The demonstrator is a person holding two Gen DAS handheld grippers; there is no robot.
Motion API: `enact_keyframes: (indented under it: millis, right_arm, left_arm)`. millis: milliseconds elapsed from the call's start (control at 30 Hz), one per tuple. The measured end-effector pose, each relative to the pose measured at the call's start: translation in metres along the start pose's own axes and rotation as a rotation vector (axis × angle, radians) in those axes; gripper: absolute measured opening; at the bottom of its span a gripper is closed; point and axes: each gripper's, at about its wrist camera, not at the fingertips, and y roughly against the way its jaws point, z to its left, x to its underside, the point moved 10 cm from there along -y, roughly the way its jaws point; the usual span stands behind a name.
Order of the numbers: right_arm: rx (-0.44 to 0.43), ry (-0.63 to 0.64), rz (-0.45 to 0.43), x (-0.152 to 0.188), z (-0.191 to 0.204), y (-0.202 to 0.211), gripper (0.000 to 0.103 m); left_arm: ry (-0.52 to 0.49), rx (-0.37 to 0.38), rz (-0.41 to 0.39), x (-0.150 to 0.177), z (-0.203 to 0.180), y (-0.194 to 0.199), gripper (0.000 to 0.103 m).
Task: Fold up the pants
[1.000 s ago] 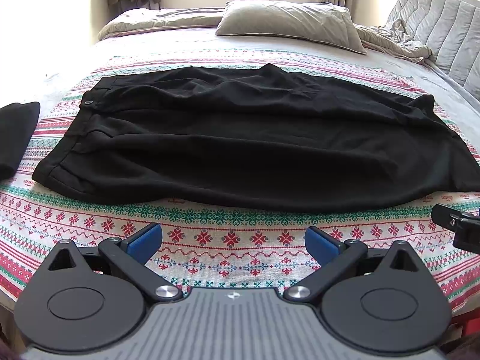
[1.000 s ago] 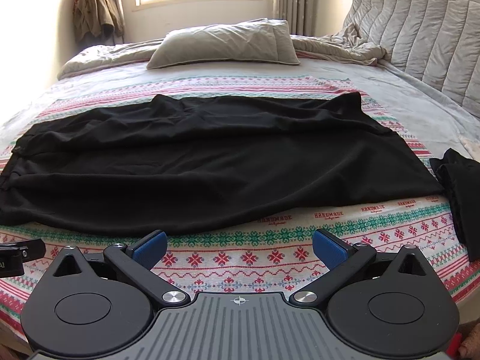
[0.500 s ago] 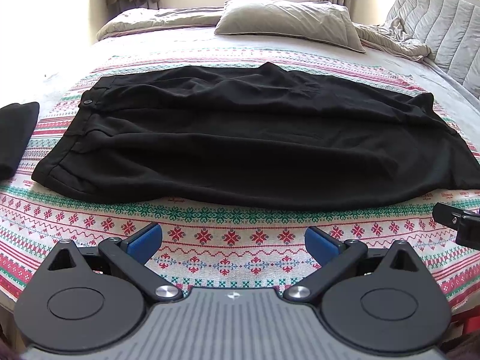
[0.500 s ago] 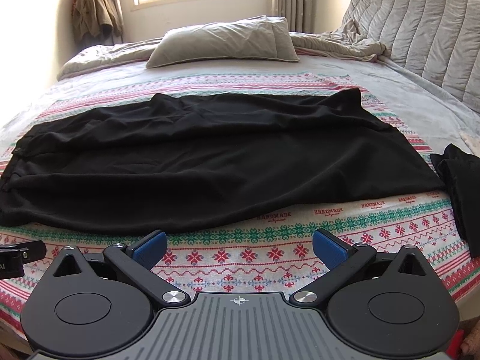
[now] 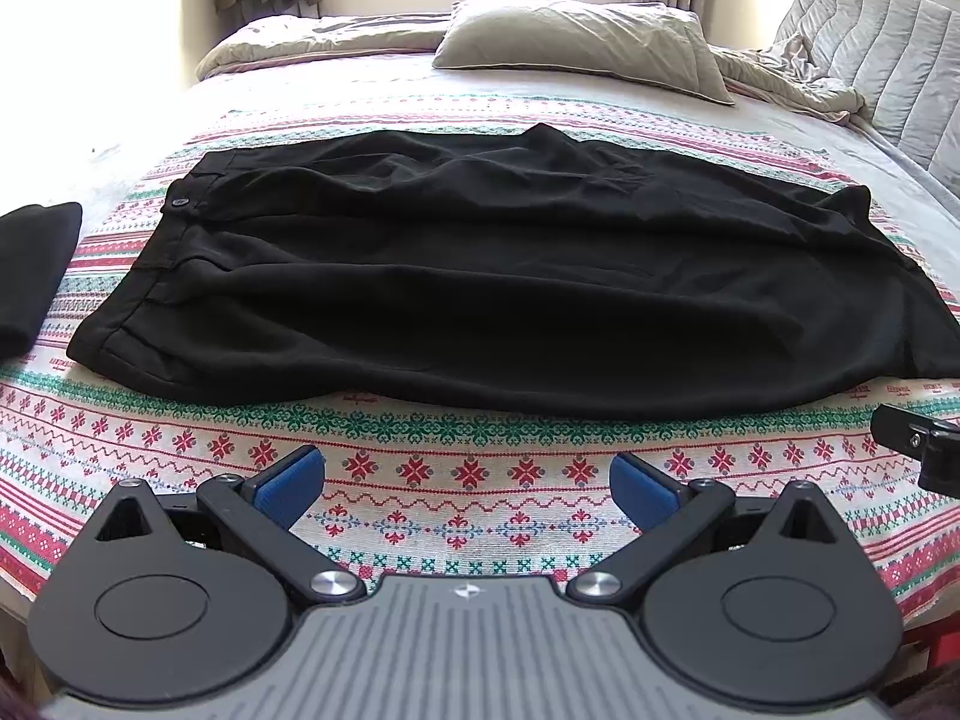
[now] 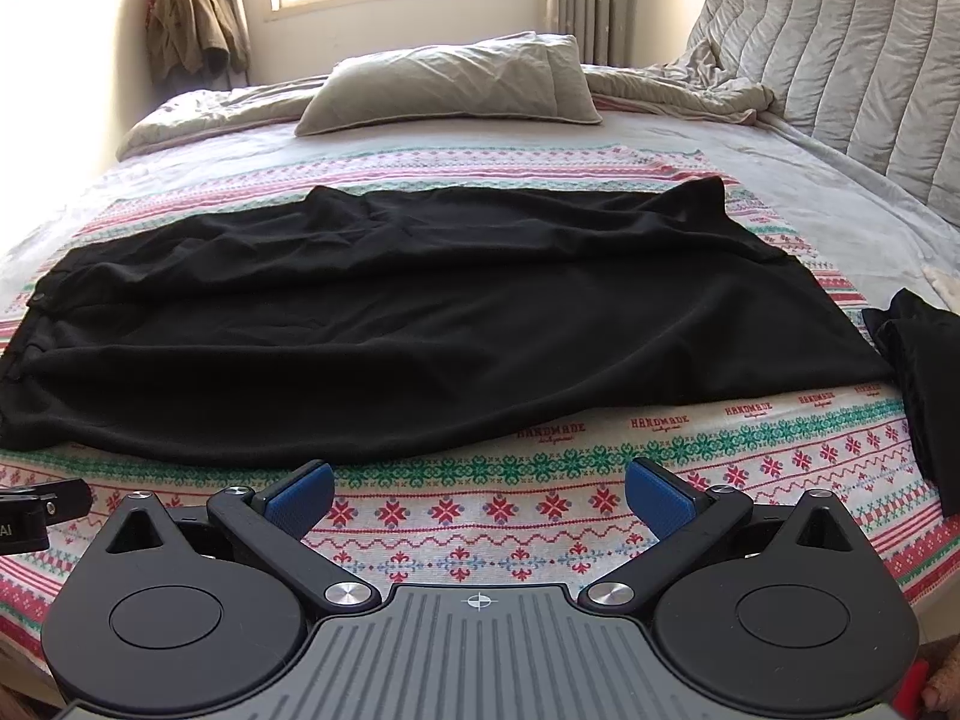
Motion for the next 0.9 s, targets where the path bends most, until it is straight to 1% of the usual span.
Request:
enact_keyframes:
  millis: [900]
  right_arm:
    - [0.004, 0.003, 0.003, 0.0015, -0.0009, -0.001, 0.103]
  left_arm:
    - [-0.003, -0.002, 0.002, 0.0028, 0.0013, -0.0013, 0.103]
